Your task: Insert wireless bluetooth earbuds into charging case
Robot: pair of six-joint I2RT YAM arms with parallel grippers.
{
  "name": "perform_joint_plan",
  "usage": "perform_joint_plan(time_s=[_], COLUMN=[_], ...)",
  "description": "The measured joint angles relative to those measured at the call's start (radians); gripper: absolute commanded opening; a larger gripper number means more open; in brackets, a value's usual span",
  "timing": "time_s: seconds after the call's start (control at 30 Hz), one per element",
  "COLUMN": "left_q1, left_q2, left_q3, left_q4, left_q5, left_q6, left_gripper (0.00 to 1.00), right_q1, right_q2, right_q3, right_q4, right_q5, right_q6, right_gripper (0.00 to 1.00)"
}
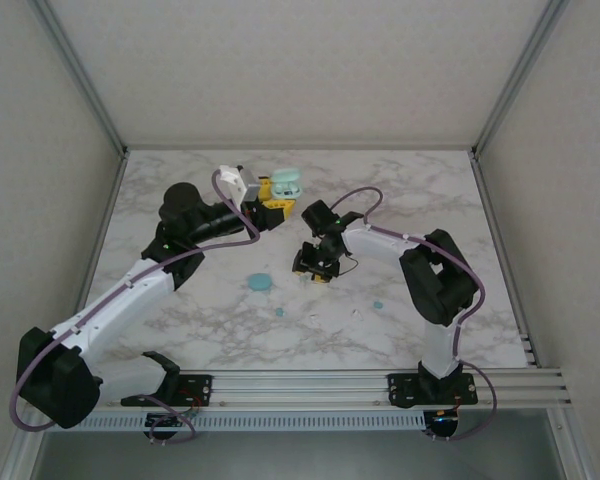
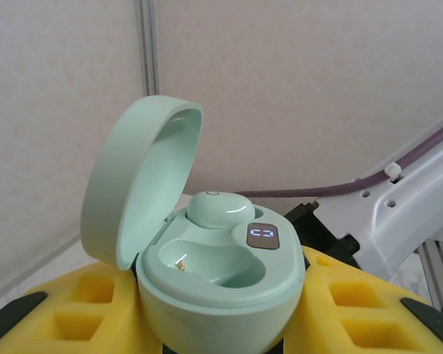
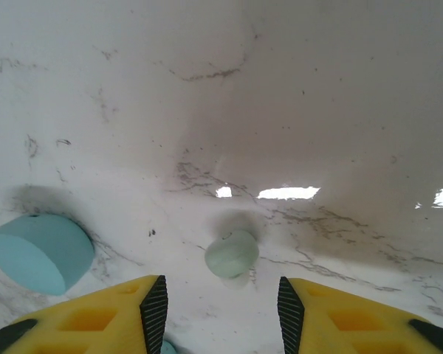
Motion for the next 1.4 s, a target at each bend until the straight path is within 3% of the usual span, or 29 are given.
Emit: perform_joint_plan(time_s=[0.8, 1.4], left_q1=[0.0, 0.0], left_q2=[-0.006, -0.008], left_q3=[-0.003, -0.011], left_q4=[-0.003, -0.005], left_q5=[0.0, -0.004], left_q6=[0.0, 0.0], left_gripper=[0.31, 0.31], right_q1=[0.025, 0.082], right_q2=[0.1, 0.204], right_q3=[0.105, 0.261], right_q4=[-0.043, -0.226], right_q5=[0.042, 0.163], right_q6=[-0.001, -0.159], right_gripper=[0.4, 0.3])
